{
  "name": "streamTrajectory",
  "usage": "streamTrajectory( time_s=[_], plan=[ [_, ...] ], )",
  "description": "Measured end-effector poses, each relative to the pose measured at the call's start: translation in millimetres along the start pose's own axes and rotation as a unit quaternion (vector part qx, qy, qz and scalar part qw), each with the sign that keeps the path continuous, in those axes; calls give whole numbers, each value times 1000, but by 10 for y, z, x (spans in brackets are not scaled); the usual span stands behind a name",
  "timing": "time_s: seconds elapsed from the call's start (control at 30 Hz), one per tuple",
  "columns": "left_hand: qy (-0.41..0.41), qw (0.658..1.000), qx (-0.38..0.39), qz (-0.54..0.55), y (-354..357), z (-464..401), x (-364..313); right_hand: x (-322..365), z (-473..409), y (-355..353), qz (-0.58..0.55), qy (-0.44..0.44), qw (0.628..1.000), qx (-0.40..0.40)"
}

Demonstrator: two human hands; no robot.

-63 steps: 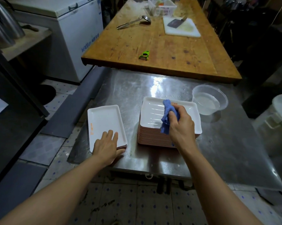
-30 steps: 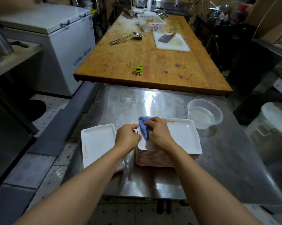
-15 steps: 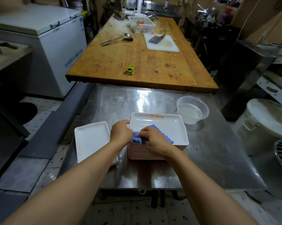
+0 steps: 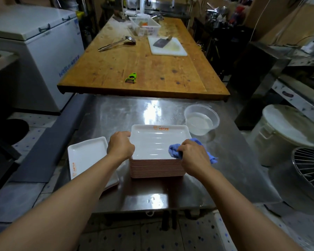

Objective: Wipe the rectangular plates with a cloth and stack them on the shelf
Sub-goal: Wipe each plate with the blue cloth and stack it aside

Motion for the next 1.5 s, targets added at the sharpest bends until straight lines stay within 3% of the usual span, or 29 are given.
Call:
streamTrajectory(
  time_s=[0.27,0.37,0.67,0.97,1.13,1.33,1.5],
  plan=[
    [12,1000,-2,14,52,-67,48,-16,-491,48,95,30,995,-11],
    [24,1000,-5,19,22,-62,32,60,-569,118,39,54,998,2],
    [44,999,-1,30,-13,-38,-19,811,-730,264,-82,-64,994,15],
    [-23,984,83,154,105,-4,163,902,-473,382,-122,-100,980,117],
    [-43,982,69,172,59,16,165,933,-365,412,-141,-129,973,133],
    [-21,997,19,70,7,12,93,824,-271,378,-159,-150,970,107],
    [-23,998,13,62,16,6,72,278,-344,270,-145,-58,987,30]
  ],
)
Point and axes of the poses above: each hand's wrist, its own z-axis away from the middle knuckle, its own y-axis out of the palm, x = y × z, the point moved 9 cm from there along -z, towards the middle knuckle, and after that the axes turned 1 degree about x, right-handed, at the moved point
